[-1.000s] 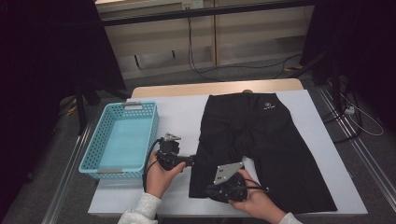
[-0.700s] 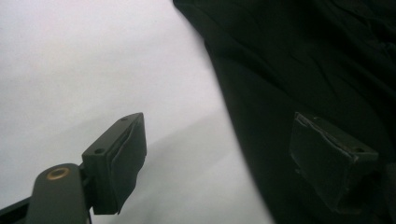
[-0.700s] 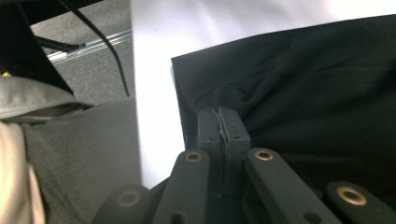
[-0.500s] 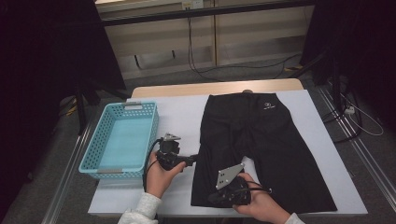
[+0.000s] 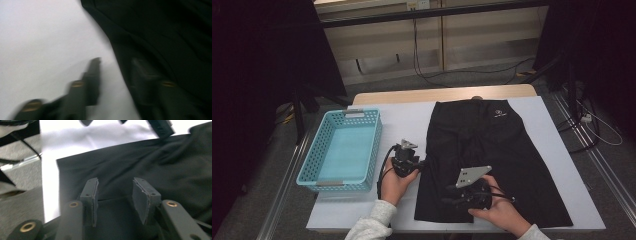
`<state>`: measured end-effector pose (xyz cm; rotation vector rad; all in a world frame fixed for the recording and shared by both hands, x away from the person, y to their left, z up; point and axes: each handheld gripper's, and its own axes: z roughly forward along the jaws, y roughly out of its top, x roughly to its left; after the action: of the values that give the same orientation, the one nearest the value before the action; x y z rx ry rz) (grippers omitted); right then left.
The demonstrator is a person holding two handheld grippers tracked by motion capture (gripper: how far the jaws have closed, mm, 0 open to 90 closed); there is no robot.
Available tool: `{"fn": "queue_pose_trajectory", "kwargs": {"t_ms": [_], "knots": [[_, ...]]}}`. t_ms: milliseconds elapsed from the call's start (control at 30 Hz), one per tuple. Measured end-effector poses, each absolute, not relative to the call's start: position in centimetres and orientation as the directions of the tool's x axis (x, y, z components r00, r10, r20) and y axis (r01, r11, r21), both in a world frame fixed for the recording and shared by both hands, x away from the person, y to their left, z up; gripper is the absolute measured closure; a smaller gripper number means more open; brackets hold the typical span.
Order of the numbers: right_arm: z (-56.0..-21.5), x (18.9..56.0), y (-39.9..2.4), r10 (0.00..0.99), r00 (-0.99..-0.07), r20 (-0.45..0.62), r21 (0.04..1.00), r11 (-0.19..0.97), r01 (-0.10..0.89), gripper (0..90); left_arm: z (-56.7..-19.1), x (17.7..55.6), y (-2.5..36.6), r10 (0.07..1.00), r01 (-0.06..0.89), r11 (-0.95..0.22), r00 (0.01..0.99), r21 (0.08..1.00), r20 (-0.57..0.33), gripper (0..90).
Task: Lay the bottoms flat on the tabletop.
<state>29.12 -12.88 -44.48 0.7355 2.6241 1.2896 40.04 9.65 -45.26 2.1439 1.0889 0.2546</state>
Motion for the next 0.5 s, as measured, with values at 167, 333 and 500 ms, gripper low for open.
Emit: {"fn": "queue_pose_trajectory", "kwargs": {"t_ms": [167, 333, 500], "knots": [[-44.3, 29.9, -14.0, 0.536, -0.839, 0.092, 0.805, 0.456, 0.38, 51.9, -45.3, 40.0, 9.4, 0.758, 0.661, -0.372, 0.621, 0.652, -0.197, 88.6], [-44.3, 30.3, -14.4, 0.559, -0.822, 0.11, 0.809, 0.43, 0.401, 51.2, -45.2, 40.0, 9.4, 0.769, 0.692, -0.342, 0.595, 0.636, -0.234, 90.0], [-44.3, 30.4, -14.6, 0.568, -0.817, 0.101, 0.808, 0.432, 0.401, 50.4, -44.3, 39.4, 10.7, 0.763, 0.714, -0.292, 0.575, 0.636, -0.295, 90.0]]}}
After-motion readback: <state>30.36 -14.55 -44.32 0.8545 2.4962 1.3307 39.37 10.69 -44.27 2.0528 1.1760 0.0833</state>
